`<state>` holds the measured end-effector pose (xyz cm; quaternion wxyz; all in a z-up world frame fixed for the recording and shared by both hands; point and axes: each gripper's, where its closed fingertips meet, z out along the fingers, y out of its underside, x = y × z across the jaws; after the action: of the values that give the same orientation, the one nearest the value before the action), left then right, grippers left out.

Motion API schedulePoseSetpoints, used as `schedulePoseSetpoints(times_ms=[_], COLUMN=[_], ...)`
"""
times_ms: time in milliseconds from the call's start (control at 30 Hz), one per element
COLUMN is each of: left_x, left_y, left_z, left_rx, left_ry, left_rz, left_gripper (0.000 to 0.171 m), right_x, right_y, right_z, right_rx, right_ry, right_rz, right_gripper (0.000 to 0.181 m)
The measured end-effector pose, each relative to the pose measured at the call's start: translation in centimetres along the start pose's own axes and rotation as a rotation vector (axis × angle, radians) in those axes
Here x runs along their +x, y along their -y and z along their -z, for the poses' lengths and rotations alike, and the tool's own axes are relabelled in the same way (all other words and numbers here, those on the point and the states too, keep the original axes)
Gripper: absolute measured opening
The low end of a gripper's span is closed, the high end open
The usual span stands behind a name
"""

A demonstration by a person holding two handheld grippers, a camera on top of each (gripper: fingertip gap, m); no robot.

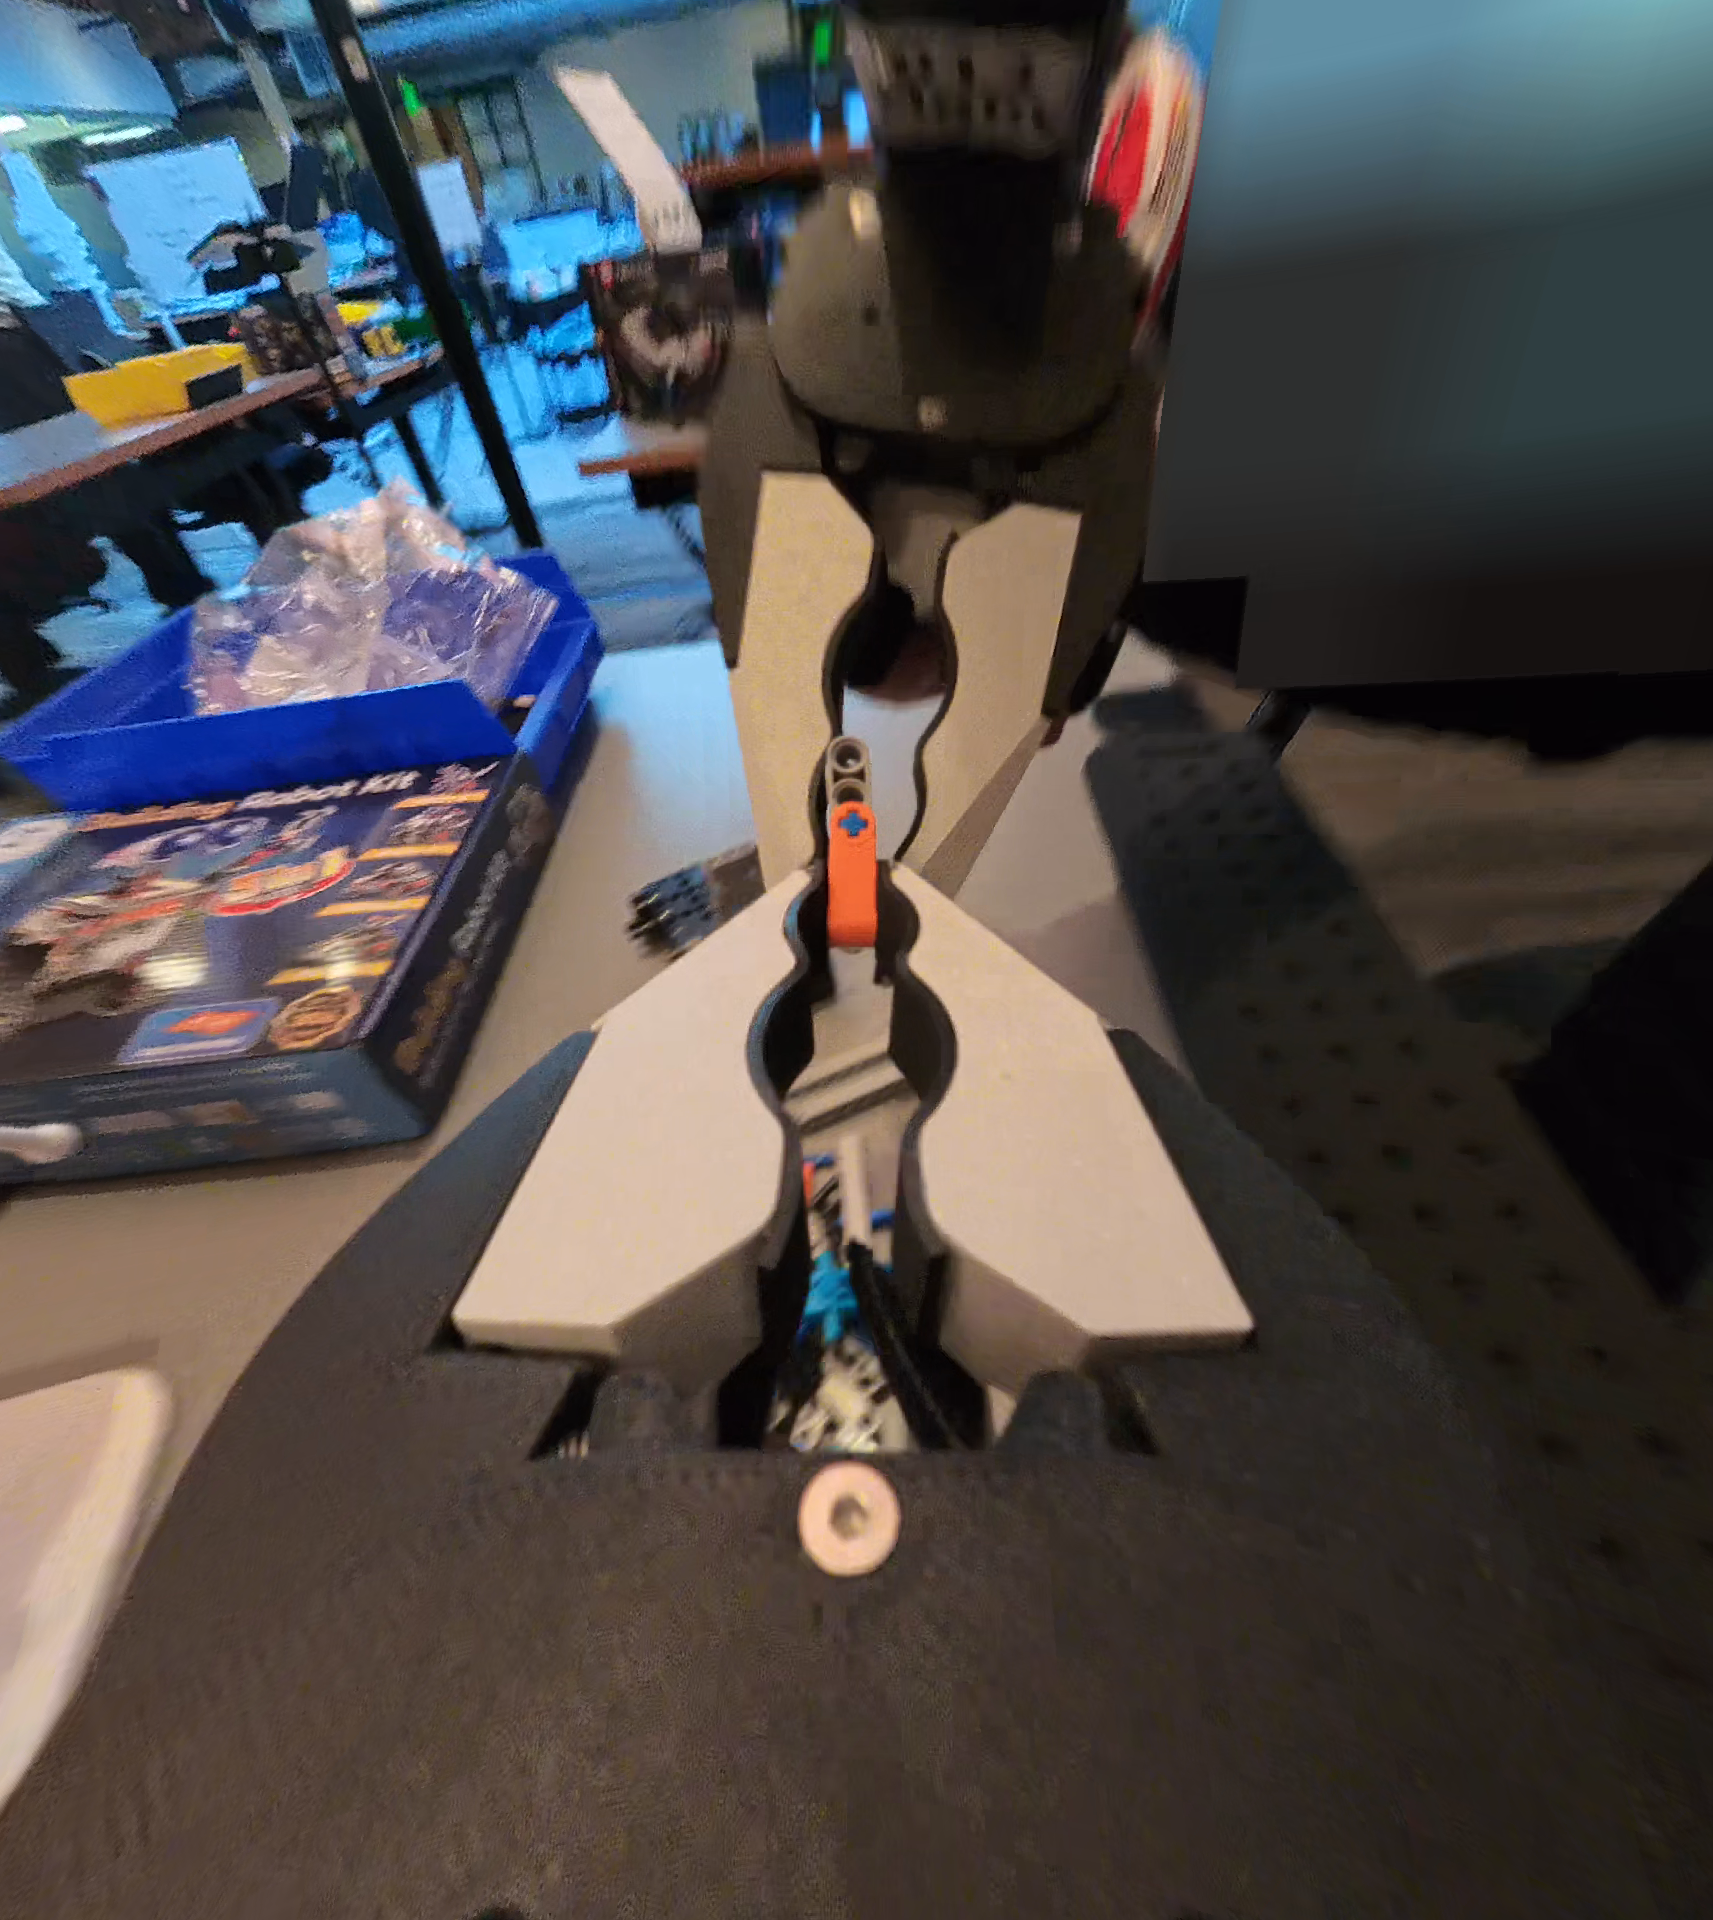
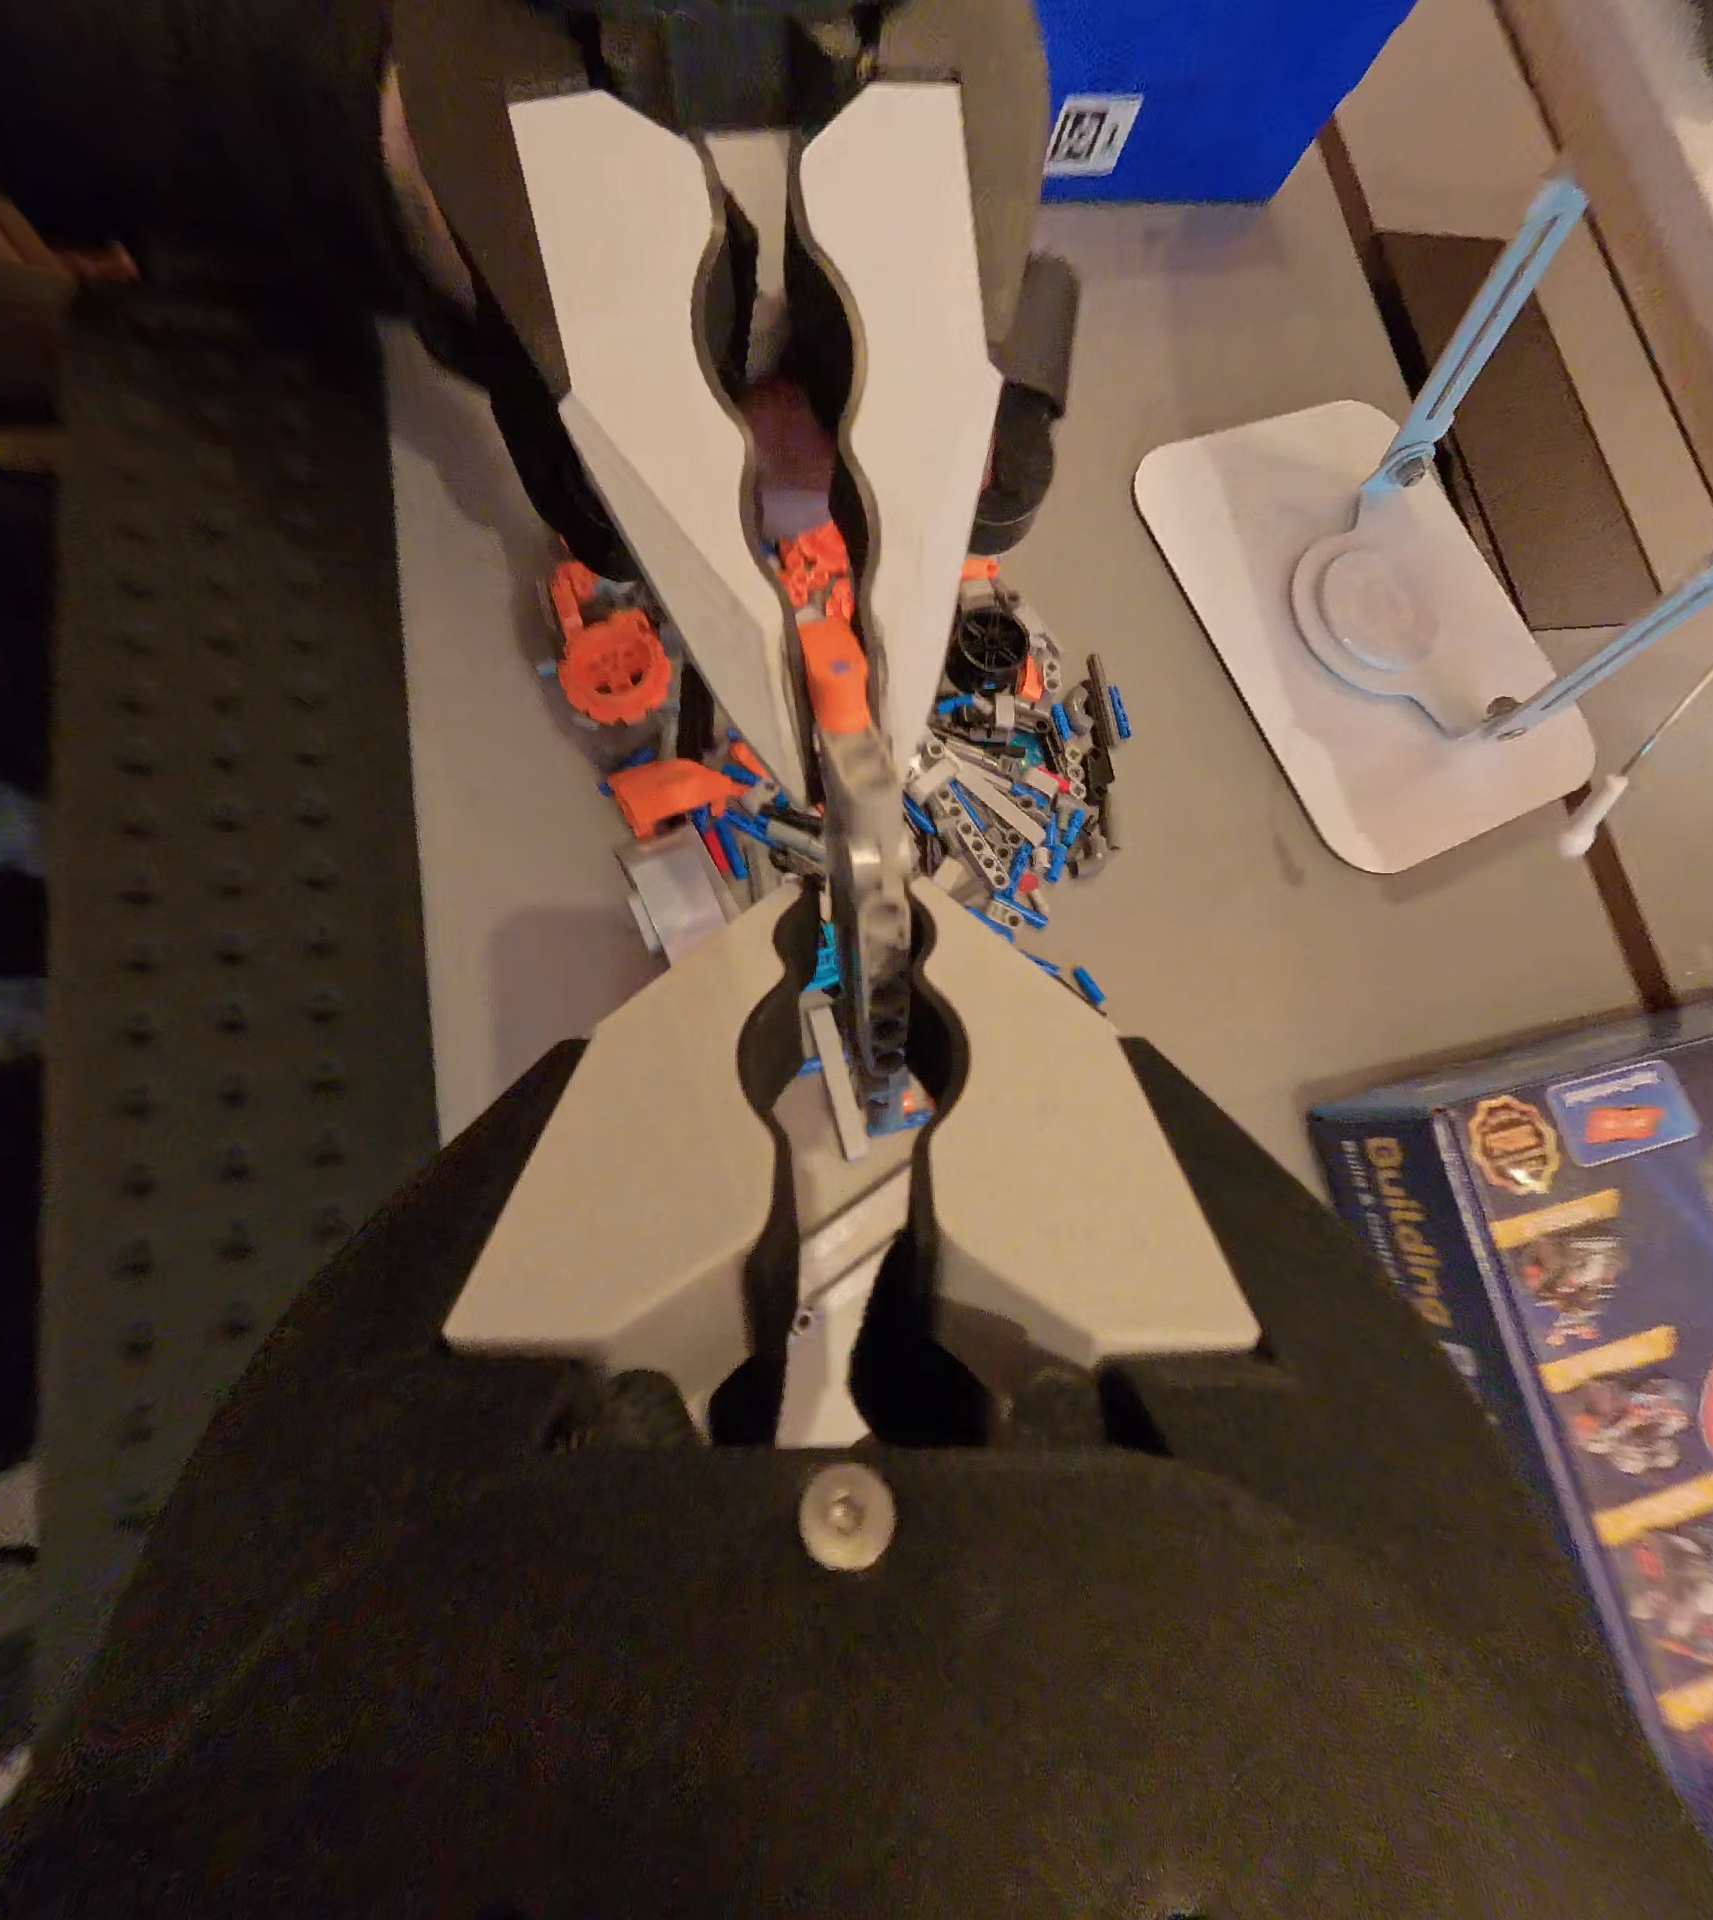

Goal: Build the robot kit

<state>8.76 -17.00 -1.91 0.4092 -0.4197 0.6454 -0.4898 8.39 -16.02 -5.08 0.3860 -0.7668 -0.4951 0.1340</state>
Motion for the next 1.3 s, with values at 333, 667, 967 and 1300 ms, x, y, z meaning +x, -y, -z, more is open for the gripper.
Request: schedulePoseSetpoints(times_ms=[333,667,967,1300], left_x=[2.3,1.7,1.2,0.9], left_y=[-4.3,-9.5,-11.1,-11.4], left_z=[-0.4,2.7,2.8,2.6], left_rx=[-0.153,-0.369,-0.391,-0.404], left_ry=[-0.141,-0.084,-0.078,-0.059], left_rz=[0.135,0.161,0.177,0.148], left_gripper=[0.022,0.023,0.024,0.023], right_x=[-5.2,-10.7,-9.3,-1.6], right_y=[-7.8,-14.3,-14.4,-12.2], right_z=[0.9,-1.6,-3.2,-4.6], right_rx=[-0.209,-0.555,-0.586,-0.408], right_ry=[0.223,0.537,0.483,0.075], right_rz=[-0.216,-0.251,-0.254,-0.151], right_gripper=[0.006,0.006,0.018,0.021])
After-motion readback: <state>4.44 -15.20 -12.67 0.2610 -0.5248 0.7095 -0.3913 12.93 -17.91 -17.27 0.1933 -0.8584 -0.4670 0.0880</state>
